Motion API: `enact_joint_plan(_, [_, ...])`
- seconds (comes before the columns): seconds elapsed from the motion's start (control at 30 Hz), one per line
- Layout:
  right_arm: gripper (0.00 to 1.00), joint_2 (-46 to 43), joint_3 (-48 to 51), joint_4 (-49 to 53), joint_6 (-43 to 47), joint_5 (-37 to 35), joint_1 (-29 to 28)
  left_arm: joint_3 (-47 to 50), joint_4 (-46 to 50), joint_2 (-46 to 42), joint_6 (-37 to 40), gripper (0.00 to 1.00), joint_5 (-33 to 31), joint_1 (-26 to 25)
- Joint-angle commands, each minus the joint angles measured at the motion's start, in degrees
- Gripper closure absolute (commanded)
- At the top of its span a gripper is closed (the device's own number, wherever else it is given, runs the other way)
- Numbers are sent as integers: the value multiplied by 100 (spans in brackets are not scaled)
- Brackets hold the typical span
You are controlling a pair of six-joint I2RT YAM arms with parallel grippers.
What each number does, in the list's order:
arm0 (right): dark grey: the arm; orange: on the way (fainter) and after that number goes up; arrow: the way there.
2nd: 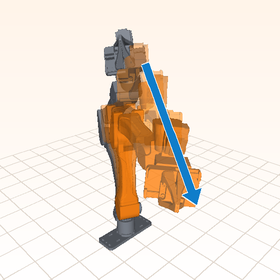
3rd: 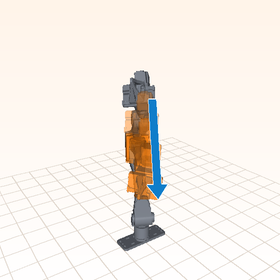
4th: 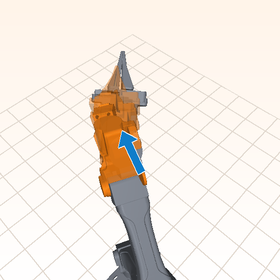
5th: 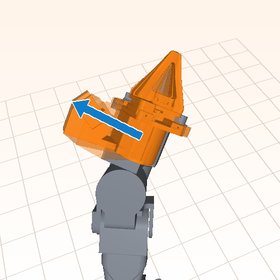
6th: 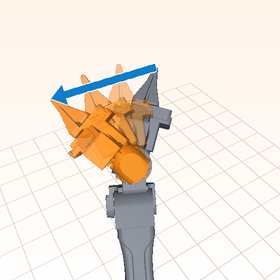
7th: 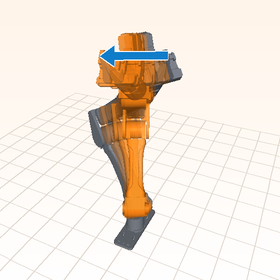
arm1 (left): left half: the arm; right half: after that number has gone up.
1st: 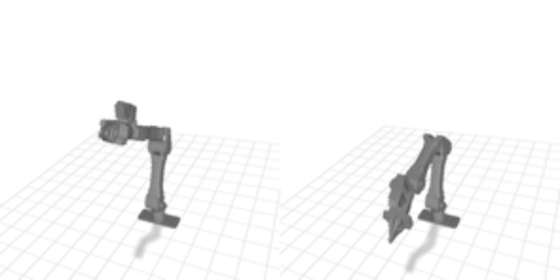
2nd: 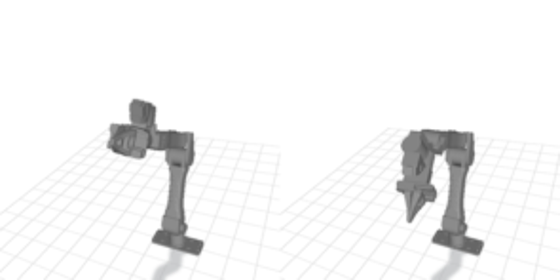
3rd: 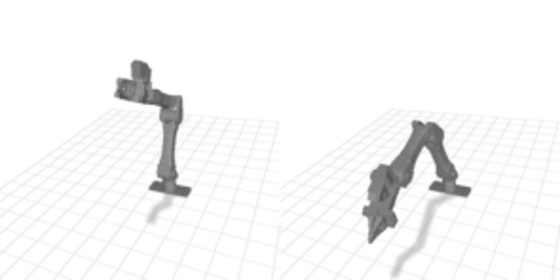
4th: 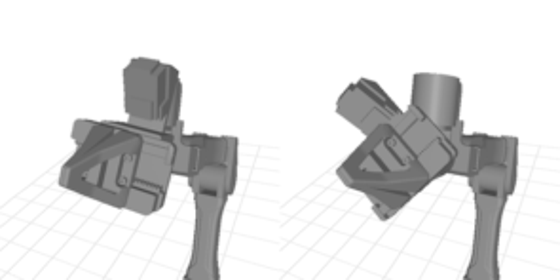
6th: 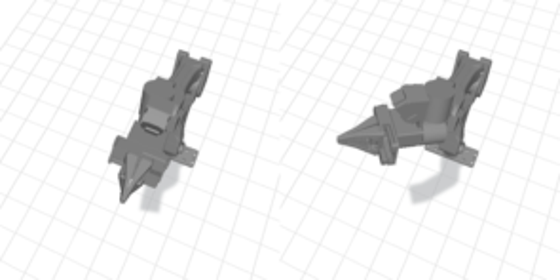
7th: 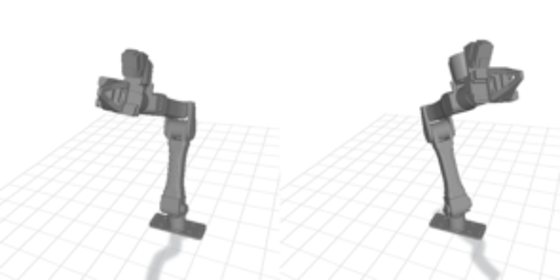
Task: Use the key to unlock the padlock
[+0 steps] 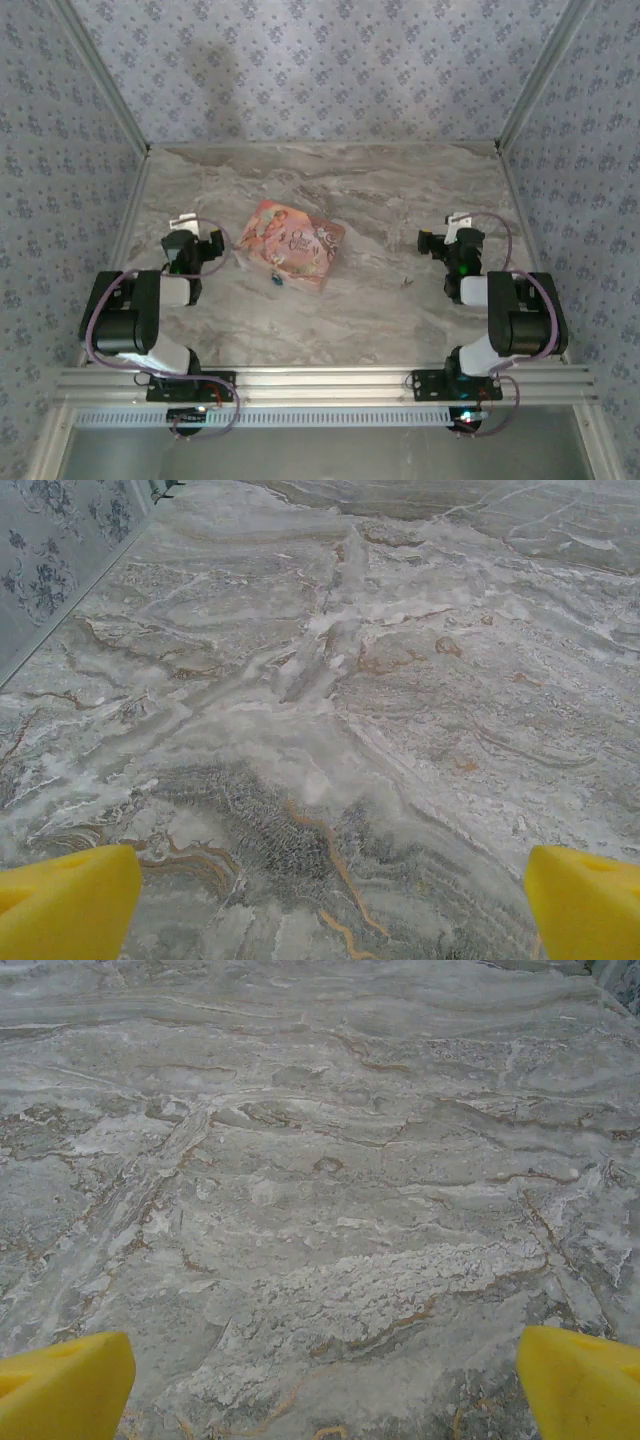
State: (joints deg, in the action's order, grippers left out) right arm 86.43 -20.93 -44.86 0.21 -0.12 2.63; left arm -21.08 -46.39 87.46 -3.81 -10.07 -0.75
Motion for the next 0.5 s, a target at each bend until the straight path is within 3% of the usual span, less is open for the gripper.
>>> enact_joint_plan(0.0, [0,93,-146,-198,136,77,-35,-157,-248,52,110,2,-108,21])
enact_joint_plan(0.47, [0,93,-147,-198,120,133,-11,-160,-239,59,107,2,-70,27])
